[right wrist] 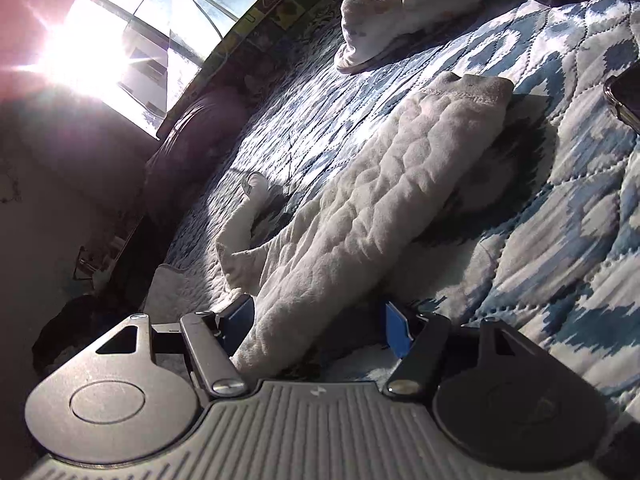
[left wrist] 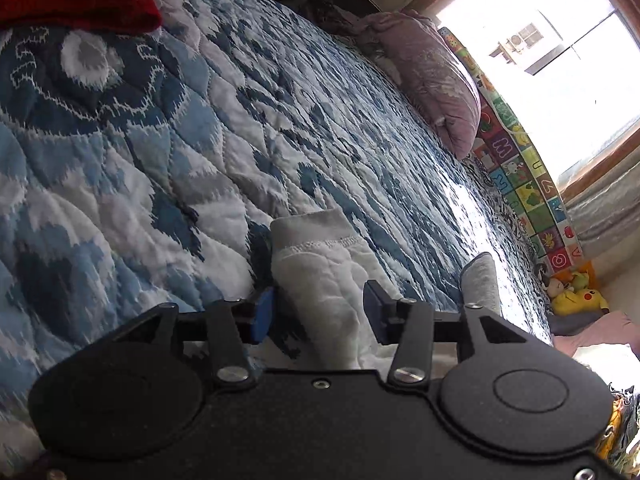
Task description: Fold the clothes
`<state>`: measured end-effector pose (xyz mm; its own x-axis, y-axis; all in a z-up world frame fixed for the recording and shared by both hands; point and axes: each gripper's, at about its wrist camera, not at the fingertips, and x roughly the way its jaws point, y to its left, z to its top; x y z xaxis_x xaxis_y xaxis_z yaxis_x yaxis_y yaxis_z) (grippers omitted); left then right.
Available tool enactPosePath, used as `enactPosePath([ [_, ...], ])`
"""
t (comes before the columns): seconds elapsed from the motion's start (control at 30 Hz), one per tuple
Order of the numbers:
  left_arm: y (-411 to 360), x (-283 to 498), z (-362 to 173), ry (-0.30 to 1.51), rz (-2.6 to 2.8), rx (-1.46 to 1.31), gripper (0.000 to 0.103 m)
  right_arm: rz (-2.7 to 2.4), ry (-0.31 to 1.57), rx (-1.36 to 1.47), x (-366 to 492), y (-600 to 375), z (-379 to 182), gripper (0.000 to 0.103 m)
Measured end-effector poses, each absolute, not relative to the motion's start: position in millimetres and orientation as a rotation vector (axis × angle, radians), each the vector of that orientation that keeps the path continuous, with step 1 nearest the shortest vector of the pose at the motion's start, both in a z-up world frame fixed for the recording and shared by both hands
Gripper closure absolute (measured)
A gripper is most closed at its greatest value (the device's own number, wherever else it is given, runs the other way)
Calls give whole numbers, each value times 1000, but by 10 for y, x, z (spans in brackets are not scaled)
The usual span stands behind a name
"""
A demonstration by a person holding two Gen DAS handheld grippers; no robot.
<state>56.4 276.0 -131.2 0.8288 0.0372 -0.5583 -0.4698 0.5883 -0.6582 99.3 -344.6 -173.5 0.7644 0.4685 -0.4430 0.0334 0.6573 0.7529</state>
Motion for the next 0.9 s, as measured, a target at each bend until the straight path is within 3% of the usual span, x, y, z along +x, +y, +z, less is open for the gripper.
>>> enactPosePath([
  [0.07,2795,681,-1275,552,287,-881,63,265,670,832,992,-3445,-1735,36],
  [0.1,2796,697,-1239,554,276,-869,89,264,671,836,993,-3449,-1736,36],
  [0.13,2784,692,-1172,549,270,-842,96,263,672,839,994,-3453,-1736,36],
  [0.37,2559,72,-679,419,343,-670,97,261,677,842,996,-3456,-1739,36],
  [0.67,2410,-37,-998,569,514,-605,96,241,689,866,1010,-3459,-1717,36],
  [0.73,2412,-23,-1022,589,534,-588,89,229,699,881,1006,-3459,-1700,36],
  [0.8,2452,-78,-999,569,591,-587,69,221,715,899,992,-3461,-1681,36],
  [0.9,2556,-186,-911,530,608,-624,67,220,740,940,963,-3463,-1657,32],
])
